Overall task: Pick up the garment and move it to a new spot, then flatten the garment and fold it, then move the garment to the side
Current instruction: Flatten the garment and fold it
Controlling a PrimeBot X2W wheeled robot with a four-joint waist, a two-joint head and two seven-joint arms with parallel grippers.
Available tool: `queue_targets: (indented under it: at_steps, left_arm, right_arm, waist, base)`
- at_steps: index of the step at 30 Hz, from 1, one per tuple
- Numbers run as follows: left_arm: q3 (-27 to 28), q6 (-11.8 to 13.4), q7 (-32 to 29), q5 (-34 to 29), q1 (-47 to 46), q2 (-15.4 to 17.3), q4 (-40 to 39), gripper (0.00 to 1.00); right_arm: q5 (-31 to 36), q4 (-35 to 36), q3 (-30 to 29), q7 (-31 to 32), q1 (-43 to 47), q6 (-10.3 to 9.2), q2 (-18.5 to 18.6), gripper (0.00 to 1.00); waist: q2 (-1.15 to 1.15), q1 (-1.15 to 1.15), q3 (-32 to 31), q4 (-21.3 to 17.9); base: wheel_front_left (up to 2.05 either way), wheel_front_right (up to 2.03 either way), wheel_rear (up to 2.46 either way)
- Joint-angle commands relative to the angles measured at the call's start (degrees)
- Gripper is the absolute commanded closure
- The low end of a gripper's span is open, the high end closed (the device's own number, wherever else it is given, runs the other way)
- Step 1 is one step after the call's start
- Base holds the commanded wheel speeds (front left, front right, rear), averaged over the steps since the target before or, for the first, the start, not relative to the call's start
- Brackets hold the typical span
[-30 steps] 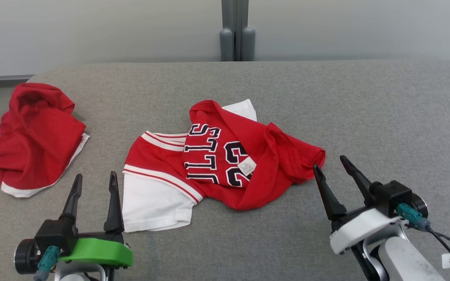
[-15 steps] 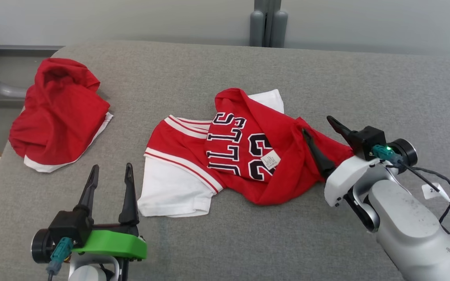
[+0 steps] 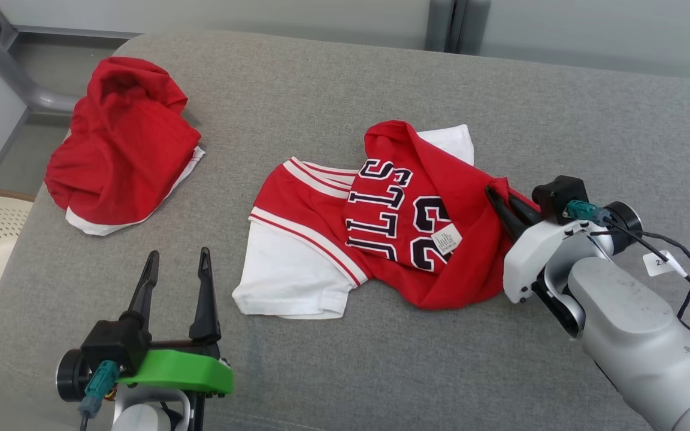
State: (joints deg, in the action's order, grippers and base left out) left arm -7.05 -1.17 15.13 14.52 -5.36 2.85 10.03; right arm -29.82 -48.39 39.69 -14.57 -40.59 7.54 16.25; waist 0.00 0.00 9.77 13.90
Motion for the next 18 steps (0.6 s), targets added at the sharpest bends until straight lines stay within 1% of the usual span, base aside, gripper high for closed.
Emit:
queue_targets:
  at_steps: [1,3,6,9,12,13,18]
  left_arm:
    - [0.24,0.19,0.00,0.31,-0.48,0.10,0.21,0.00]
    - [0.31,0.30,0.01,0.23,0.04,0.10,0.28,0.00]
    - [0.79,0.29,0.00,0.10,0.98,0.10,0.49,0.00]
    - [1.01,0.12,0.00,0.05,1.64,0.10,0.77,0.00]
    - [1.11,0.24,0.00,0.14,2.27,0.10,0.89,0.00]
    - [1.05,0.25,0.01,0.15,2.57,0.10,1.05,0.00]
    - [0.77,0.56,0.01,0.40,2.44,0.11,1.16,0.00]
  right_arm:
    - [-0.34,0.30,0.36,-0.43,-0.30,-0.10,0.80,1.00]
    - [-0.76,2.03,-0.07,-0.68,0.52,-0.10,1.60,1.00]
    - [-0.09,7.43,-3.01,-0.61,3.24,-0.10,3.46,1.00]
    - [-1.04,14.25,-7.07,-0.62,8.32,-0.10,4.69,1.00]
    - [-0.45,20.13,-9.46,-0.62,13.52,-0.10,6.11,1.00]
    - [-0.16,23.34,-10.83,-0.62,17.15,-0.10,6.79,1.00]
    - [0.29,30.02,-15.58,-0.64,25.51,-0.10,7.12,1.00]
  waist:
    - [0.00,0.00,-0.47,-0.68]
    - [0.00,0.00,-1.07,-1.51]
    - [0.00,0.00,-1.90,-3.26]
    - [0.00,0.00,-2.74,-5.40]
    - [0.00,0.00,-3.38,-7.46]
    - [0.00,0.00,-3.65,-8.72]
    - [0.00,0.00,-3.59,-10.76]
  base:
    - [0.00,0.00,0.00]
    - [0.00,0.00,0.00]
    - [0.00,0.00,0.00]
    - [0.00,0.00,0.00]
    - [0.00,0.00,0.00]
    - [0.00,0.00,0.00]
    - [0.00,0.00,0.00]
